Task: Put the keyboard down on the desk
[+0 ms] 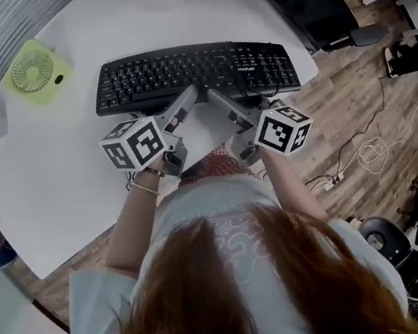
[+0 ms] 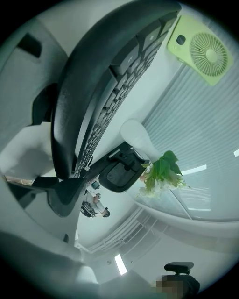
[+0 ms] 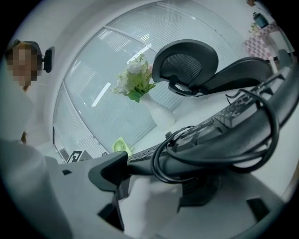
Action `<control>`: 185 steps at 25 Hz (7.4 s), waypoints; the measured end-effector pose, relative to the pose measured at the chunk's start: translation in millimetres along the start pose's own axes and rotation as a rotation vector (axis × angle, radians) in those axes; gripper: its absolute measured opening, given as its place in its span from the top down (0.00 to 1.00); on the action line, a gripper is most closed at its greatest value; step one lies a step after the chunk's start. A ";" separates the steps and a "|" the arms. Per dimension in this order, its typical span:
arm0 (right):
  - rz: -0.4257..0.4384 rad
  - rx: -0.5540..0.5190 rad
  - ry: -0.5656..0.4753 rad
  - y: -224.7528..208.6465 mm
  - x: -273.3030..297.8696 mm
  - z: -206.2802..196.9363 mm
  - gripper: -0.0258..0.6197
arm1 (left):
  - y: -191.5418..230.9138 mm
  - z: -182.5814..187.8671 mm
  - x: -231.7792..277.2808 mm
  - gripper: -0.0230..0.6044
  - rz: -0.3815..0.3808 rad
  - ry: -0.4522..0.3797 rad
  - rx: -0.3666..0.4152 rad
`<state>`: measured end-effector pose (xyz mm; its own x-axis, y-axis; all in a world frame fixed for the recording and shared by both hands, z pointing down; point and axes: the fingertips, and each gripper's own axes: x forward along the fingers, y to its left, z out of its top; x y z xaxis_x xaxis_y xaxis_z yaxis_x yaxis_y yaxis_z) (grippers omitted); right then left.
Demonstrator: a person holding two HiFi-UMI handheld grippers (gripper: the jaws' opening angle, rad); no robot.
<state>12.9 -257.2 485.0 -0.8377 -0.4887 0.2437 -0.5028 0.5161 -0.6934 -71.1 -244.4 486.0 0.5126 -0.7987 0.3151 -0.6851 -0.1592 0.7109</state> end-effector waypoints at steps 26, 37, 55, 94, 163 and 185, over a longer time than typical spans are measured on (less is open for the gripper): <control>0.058 -0.158 0.159 15.3 -7.5 -25.4 0.48 | -13.0 -26.1 -19.4 0.45 -0.022 0.132 0.257; -0.006 -0.164 0.130 14.3 -18.7 -33.2 0.51 | -13.9 -30.4 -26.7 0.45 -0.042 0.168 0.268; -0.080 -0.137 0.094 11.1 -19.2 -41.6 0.51 | -6.8 -46.4 -26.9 0.45 0.038 0.277 0.298; -0.195 -0.113 0.095 11.2 -21.3 -62.5 0.51 | -5.2 -62.3 -41.9 0.45 0.074 0.354 0.290; -0.010 -0.533 -0.308 161.9 -63.0 104.7 0.75 | -150.5 102.2 -90.6 0.63 -0.142 -0.202 0.650; -0.048 -0.597 -0.383 175.4 -70.1 105.6 0.96 | -157.0 95.3 -99.4 0.95 -0.127 -0.234 0.677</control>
<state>5.9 -206.7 274.7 -0.7330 -0.6768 -0.0674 -0.6599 0.7317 -0.1709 -63.8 -195.3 283.1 0.5368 -0.8416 0.0594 -0.8369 -0.5222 0.1640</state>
